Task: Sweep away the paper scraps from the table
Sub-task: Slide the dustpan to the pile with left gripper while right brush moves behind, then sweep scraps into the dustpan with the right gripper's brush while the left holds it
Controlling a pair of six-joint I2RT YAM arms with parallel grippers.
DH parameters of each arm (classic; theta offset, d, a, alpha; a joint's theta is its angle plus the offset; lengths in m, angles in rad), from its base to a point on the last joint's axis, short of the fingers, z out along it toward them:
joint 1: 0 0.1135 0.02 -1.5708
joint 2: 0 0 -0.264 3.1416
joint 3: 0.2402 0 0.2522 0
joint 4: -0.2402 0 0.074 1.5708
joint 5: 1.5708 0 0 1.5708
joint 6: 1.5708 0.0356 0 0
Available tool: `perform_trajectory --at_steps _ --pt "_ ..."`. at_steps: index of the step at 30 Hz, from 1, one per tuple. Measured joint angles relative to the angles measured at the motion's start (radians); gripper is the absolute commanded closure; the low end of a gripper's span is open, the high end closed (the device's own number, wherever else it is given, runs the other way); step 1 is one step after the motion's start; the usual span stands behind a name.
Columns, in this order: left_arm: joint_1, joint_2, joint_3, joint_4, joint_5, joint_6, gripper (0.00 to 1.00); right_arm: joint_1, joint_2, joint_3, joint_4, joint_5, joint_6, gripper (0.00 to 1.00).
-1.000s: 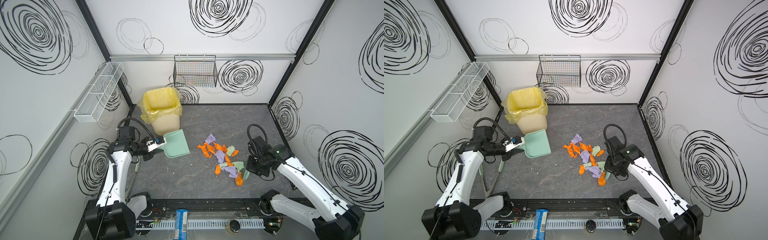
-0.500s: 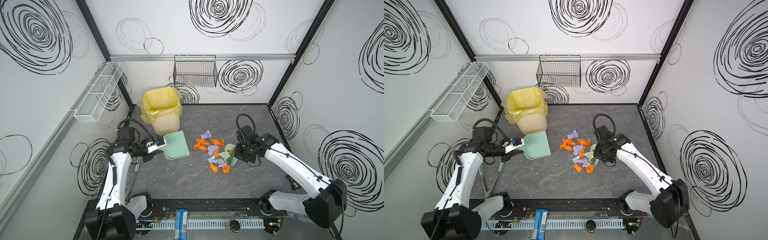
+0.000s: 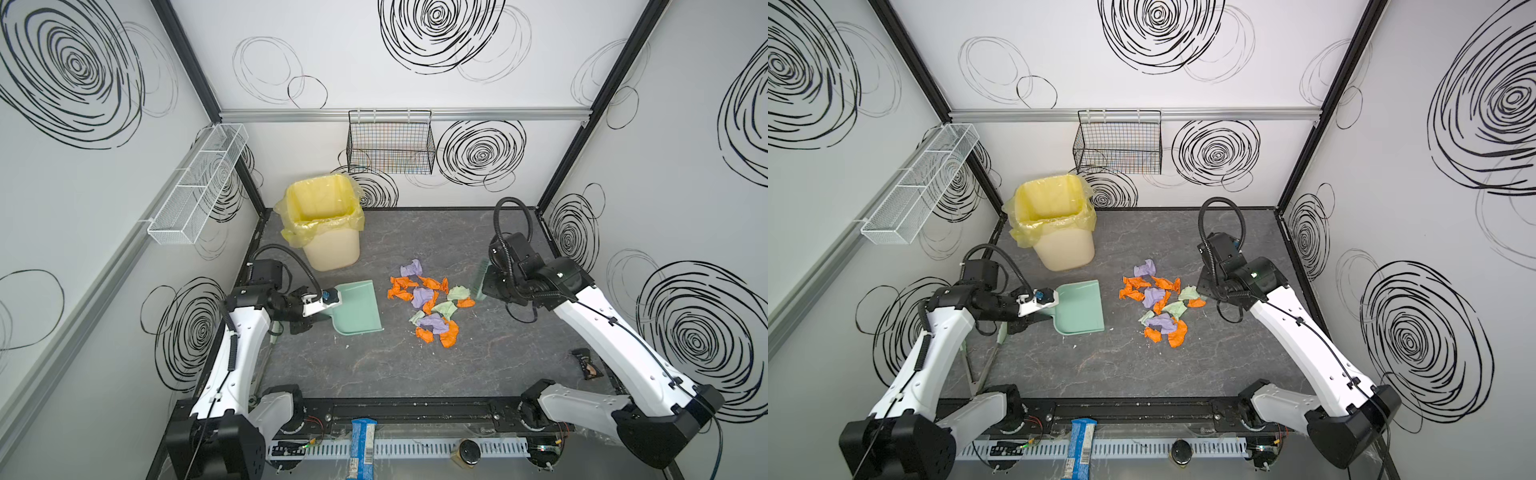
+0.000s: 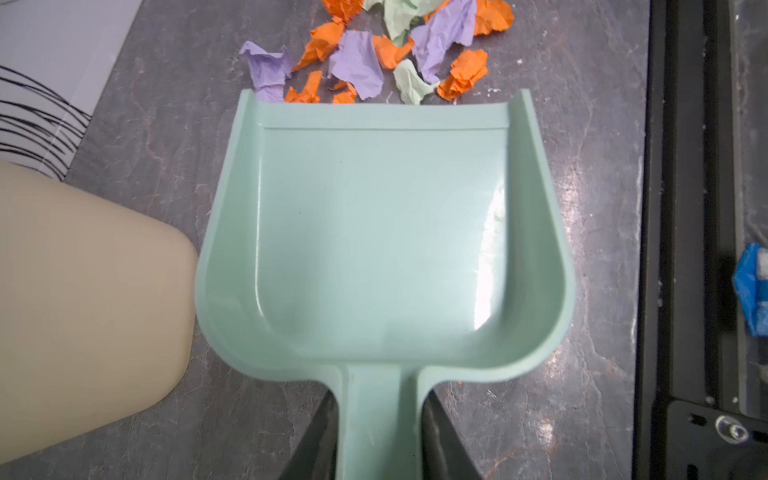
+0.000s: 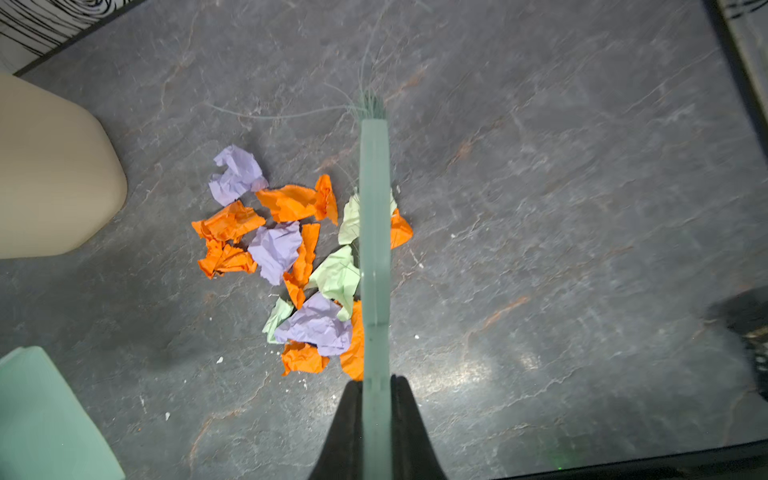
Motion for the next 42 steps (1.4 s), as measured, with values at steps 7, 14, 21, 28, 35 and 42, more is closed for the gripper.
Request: perform_trajectory --at_steps 7,14,21,28,35,42 --pt "-0.210 0.040 -0.071 0.084 -0.153 -0.137 1.00 -0.022 0.187 0.028 -0.030 0.193 -0.144 1.00" --pt "-0.386 0.084 -0.110 0.185 -0.254 -0.316 1.00 -0.085 0.430 0.050 -0.041 0.232 -0.270 1.00" --pt "-0.539 0.118 -0.186 0.264 -0.324 -0.489 1.00 -0.030 0.518 0.050 -0.037 0.228 -0.328 1.00" --pt "-0.614 0.140 -0.200 0.352 -0.370 -0.617 1.00 0.066 0.518 0.029 -0.034 0.212 -0.335 1.00" --pt "-0.686 0.188 -0.200 0.441 -0.412 -0.721 1.00 0.177 0.513 -0.010 -0.031 0.163 -0.318 1.00" --pt "-0.732 0.207 -0.204 0.508 -0.429 -0.806 1.00 0.232 0.472 -0.010 -0.010 0.063 -0.305 1.00"
